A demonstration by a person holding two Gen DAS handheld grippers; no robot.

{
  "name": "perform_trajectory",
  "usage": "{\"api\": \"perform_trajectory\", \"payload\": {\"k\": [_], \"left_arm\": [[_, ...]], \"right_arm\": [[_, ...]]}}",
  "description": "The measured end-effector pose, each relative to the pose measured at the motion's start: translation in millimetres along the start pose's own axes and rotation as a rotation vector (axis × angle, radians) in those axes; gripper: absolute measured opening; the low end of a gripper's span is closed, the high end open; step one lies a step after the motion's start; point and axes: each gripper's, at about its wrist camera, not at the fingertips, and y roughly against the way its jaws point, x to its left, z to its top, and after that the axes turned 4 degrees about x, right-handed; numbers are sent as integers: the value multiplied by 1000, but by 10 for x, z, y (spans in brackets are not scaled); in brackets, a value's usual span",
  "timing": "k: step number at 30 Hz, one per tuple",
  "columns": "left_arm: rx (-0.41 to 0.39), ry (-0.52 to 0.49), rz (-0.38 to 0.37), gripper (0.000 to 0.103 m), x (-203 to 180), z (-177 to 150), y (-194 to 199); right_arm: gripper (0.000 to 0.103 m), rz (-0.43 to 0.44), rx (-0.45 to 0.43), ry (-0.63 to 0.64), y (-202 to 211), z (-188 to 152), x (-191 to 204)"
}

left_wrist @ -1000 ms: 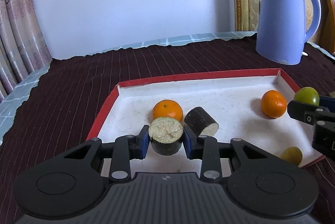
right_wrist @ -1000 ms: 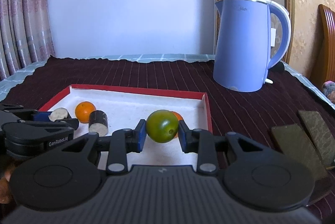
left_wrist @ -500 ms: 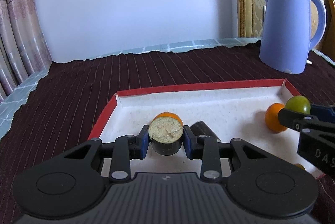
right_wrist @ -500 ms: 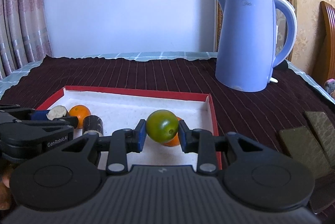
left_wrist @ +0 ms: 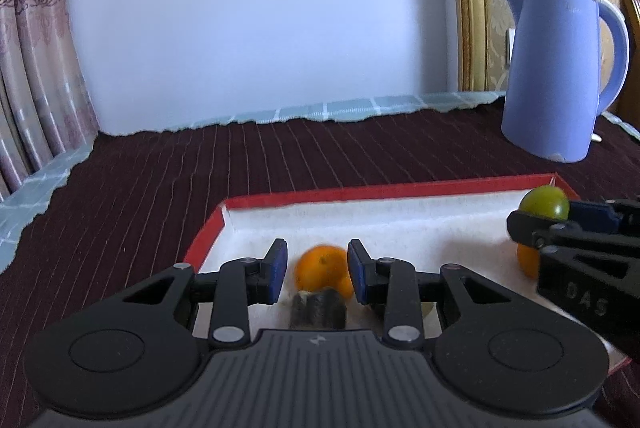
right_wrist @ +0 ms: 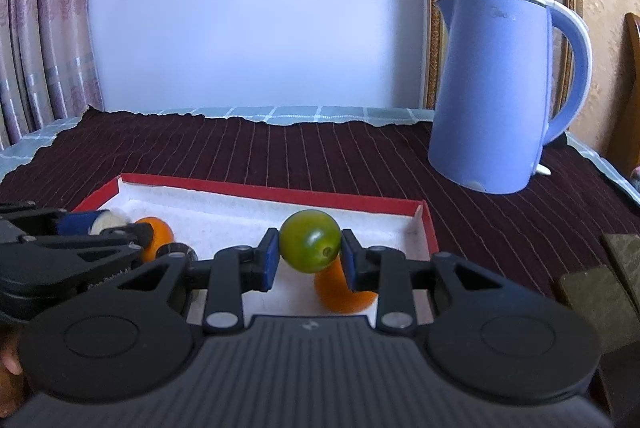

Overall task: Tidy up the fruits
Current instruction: 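Open the left tool to drop the cylinder piece into the tray, then lower the green fruit into the tray and open the right tool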

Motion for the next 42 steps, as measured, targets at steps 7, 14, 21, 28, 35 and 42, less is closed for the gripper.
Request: {"api": "perform_trajectory", "payload": {"k": [7, 14, 21, 28, 35, 42], "left_arm": [[-17, 7, -14, 32, 13, 41, 10], [-5, 10, 9, 32, 4, 29, -57], [-1, 9, 38, 32, 3, 21, -98], [0, 4, 46, 32, -12, 14, -103], [-2, 5, 62, 32, -7, 5, -106], [4, -2, 64, 32, -6, -19, -121]], "right_arm": [[30, 3, -12, 12, -76, 50, 28], [30, -3, -8, 1, -116, 47, 6], [30, -9, 2, -8, -186, 73, 7], [30, -10, 14, -16, -266, 103, 22], [30, -11, 34, -8, -344, 114, 62], [30, -10, 51, 5, -395, 99, 91]]}}
